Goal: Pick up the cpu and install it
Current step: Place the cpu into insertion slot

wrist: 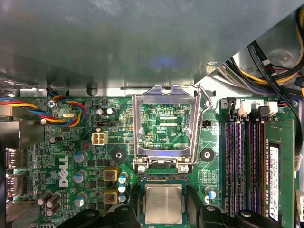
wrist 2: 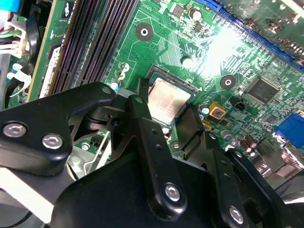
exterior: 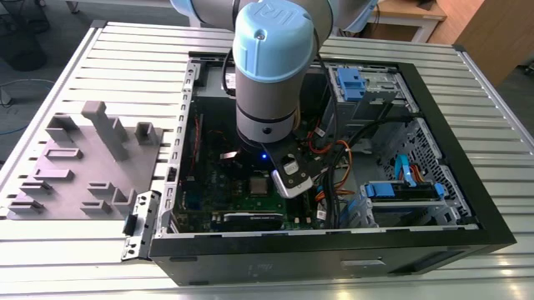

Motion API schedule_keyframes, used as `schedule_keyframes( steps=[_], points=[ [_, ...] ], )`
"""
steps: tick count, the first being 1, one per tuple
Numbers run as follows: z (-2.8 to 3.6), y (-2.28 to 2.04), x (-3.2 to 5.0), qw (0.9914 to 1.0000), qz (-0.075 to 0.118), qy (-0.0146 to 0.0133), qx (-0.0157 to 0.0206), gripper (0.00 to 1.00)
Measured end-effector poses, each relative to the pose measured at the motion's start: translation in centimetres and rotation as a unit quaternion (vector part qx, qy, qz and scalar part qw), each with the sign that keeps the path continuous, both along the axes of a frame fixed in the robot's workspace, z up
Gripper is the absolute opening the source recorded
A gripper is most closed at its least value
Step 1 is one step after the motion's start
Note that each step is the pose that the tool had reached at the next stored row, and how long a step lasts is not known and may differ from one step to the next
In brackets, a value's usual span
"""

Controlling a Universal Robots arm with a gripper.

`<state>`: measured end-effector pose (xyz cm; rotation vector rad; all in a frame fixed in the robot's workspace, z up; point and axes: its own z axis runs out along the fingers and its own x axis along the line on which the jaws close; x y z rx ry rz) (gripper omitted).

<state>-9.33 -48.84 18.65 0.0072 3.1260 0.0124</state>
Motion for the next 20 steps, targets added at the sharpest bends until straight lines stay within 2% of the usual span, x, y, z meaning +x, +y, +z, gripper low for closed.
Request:
schedule_keyframes(
  steps=[4,7,20],
  points=[
    [0.24,0.03,0.01,1.00000,0.000,-0.0005,0.0016,0.47],
    [0.41,0.00,0.00,1.00000,0.000,0.0000,0.0010,0.47],
    [0.30,-0.09,0.00,1.00000,0.000,0.0000,0.0010,0.47]
  ],
)
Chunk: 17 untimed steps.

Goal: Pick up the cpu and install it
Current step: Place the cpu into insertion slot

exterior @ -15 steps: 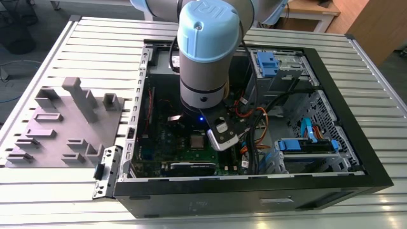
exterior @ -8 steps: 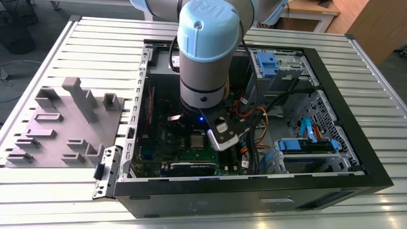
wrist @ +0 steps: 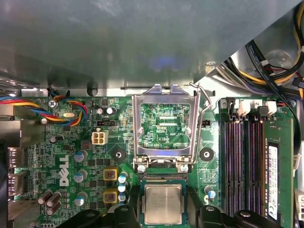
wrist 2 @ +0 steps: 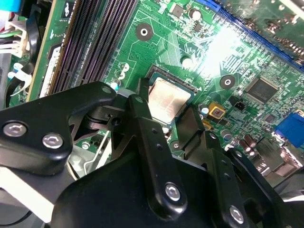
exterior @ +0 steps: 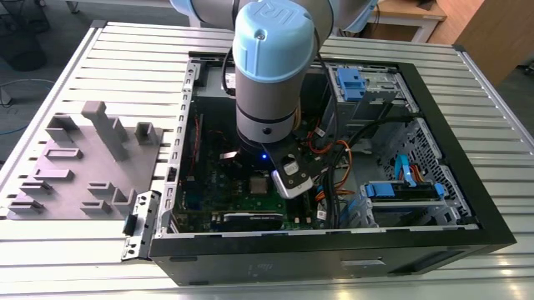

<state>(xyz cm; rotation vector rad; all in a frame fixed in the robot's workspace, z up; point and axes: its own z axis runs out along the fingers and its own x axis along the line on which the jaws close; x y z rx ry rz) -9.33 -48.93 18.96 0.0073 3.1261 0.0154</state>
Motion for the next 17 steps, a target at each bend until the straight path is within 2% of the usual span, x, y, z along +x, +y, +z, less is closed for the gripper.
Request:
schedule_keyframes(
  steps=[12,14,15,17],
  points=[
    [-0.24,0.00,0.00,1.00000,0.000,-0.0001,0.0001,0.47],
    [-0.27,0.01,0.02,1.00000,0.000,-0.0004,0.0004,0.48],
    [-0.27,0.01,0.02,1.00000,0.000,-0.0003,0.0004,0.54],
    [-0.27,0.01,0.01,1.00000,0.000,-0.0002,0.0003,0.54]
  ],
)
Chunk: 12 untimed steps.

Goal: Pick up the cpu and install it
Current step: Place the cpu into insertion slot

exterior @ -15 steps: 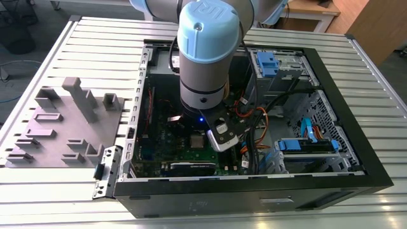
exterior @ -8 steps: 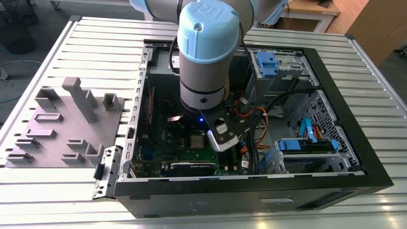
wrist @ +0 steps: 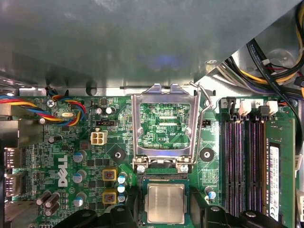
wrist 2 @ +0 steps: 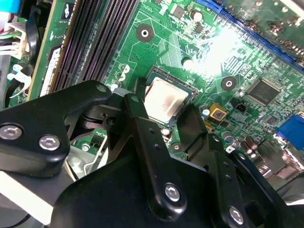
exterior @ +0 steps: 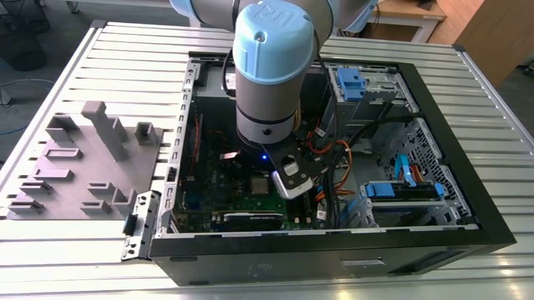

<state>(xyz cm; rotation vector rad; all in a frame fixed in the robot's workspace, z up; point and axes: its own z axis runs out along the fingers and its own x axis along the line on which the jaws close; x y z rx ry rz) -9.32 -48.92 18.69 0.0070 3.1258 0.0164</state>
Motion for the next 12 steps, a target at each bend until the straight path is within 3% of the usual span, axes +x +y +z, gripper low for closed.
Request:
schedule_keyframes(
  steps=[12],
  points=[
    [0.00,0.00,-0.44,1.00000,0.000,-0.0013,-0.0001,0.54]
  ],
)
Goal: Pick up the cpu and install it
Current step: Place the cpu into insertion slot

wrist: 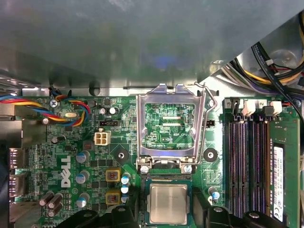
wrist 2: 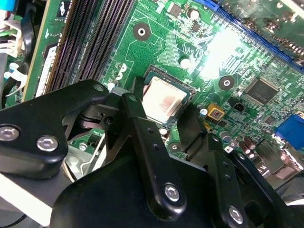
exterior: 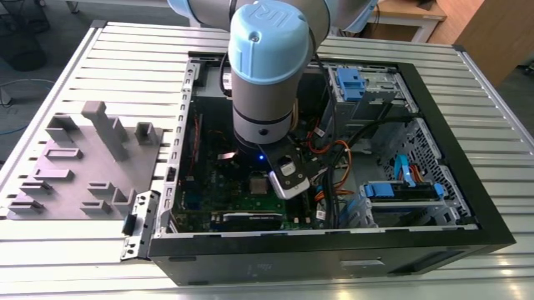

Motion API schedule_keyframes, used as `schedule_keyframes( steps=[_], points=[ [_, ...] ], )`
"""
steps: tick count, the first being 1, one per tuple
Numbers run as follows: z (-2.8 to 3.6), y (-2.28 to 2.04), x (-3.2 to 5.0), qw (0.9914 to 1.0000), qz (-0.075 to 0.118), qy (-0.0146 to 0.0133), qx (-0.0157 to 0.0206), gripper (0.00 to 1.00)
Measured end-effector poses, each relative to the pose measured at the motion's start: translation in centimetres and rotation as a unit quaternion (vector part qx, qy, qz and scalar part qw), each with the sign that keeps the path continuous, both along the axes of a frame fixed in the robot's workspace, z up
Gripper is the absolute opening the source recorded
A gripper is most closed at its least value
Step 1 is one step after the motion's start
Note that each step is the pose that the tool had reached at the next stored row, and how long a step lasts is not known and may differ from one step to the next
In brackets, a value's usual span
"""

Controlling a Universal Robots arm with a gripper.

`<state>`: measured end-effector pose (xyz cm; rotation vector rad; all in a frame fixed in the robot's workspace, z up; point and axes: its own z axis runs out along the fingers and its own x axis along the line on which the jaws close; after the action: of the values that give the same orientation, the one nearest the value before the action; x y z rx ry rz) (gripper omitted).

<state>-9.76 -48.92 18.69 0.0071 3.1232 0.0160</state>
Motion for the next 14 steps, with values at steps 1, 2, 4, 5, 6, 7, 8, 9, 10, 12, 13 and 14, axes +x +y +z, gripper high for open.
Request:
schedule_keyframes(
  steps=[1,2,4,5,6,7,8,9,10,12,13,14],
  points=[
    [0.00,0.00,-0.02,1.00000,0.000,0.0000,0.0000,0.54],
    [0.00,0.00,-0.02,1.00000,0.000,0.0000,-0.0001,0.54],
    [0.00,0.00,-0.02,1.00000,0.000,0.0000,0.0000,0.54],
    [0.01,0.00,-0.02,1.00000,0.000,0.0000,-0.0001,0.54],
    [0.00,0.00,-0.02,1.00000,0.000,0.0000,0.0000,0.54],
    [0.01,0.00,-0.03,1.00000,0.000,-0.0001,0.0000,0.54],
    [0.04,0.00,-0.03,1.00000,0.000,-0.0001,0.0001,0.54],
    [0.08,0.00,-0.03,1.00000,0.000,0.0000,0.0001,0.54],
    [0.12,0.00,-0.03,1.00000,0.000,0.0000,0.0001,0.54],
    [0.18,0.00,-0.04,1.00000,0.000,0.0002,-0.0001,0.54],
    [0.18,0.00,-0.03,1.00000,0.000,0.0001,0.0000,0.54],
    [0.18,0.00,-0.03,1.00000,0.000,0.0001,0.0000,0.54]
  ],
)
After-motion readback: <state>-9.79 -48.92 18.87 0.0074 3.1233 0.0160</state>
